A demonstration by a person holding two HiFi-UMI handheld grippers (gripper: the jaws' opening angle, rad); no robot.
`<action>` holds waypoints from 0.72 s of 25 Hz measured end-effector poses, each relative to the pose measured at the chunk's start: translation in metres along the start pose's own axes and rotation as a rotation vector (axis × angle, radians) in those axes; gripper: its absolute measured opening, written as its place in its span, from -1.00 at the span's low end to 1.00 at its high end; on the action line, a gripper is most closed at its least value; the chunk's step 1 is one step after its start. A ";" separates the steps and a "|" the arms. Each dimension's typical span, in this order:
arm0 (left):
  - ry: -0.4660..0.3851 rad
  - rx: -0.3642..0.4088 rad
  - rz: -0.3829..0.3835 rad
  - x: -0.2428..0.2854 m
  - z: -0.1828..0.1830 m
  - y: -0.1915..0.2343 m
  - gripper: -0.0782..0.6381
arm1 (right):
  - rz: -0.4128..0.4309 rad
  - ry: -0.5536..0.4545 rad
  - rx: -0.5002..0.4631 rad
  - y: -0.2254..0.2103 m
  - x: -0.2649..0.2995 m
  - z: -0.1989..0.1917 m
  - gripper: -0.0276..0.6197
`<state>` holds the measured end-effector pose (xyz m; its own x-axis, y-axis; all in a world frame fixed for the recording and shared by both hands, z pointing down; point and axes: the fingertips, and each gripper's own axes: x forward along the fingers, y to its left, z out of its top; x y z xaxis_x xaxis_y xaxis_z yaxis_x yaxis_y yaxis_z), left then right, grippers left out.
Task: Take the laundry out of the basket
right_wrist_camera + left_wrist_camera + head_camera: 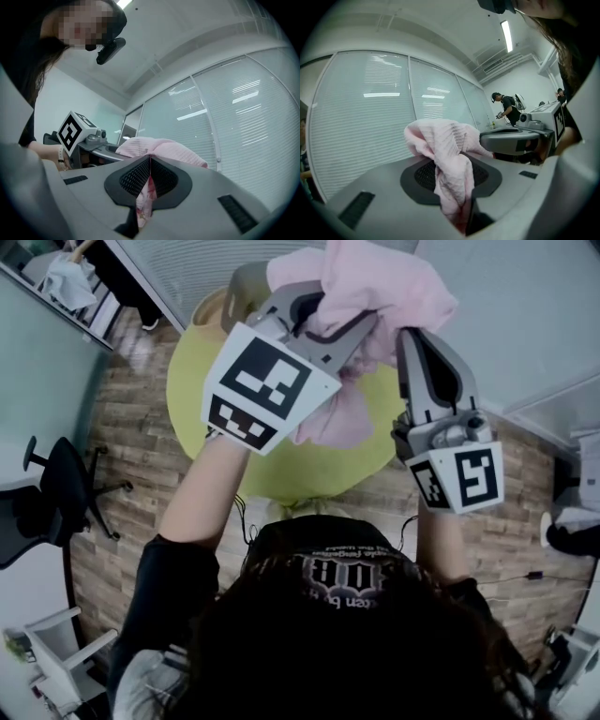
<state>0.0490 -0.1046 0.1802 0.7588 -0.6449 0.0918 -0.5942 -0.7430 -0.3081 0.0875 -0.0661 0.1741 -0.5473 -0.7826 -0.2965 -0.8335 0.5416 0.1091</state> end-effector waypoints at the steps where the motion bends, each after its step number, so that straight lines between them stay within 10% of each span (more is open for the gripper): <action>1: 0.004 -0.006 0.008 -0.002 -0.003 -0.004 -0.46 | 0.006 0.002 0.003 0.001 -0.002 0.000 -0.82; 18: 0.016 -0.094 0.112 -0.028 -0.040 -0.044 -0.46 | 0.059 0.039 0.055 0.017 -0.025 -0.018 -0.82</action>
<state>0.0432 -0.0604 0.2288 0.6821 -0.7271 0.0774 -0.6980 -0.6790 -0.2275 0.0855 -0.0430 0.2004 -0.5989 -0.7594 -0.2543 -0.7949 0.6023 0.0732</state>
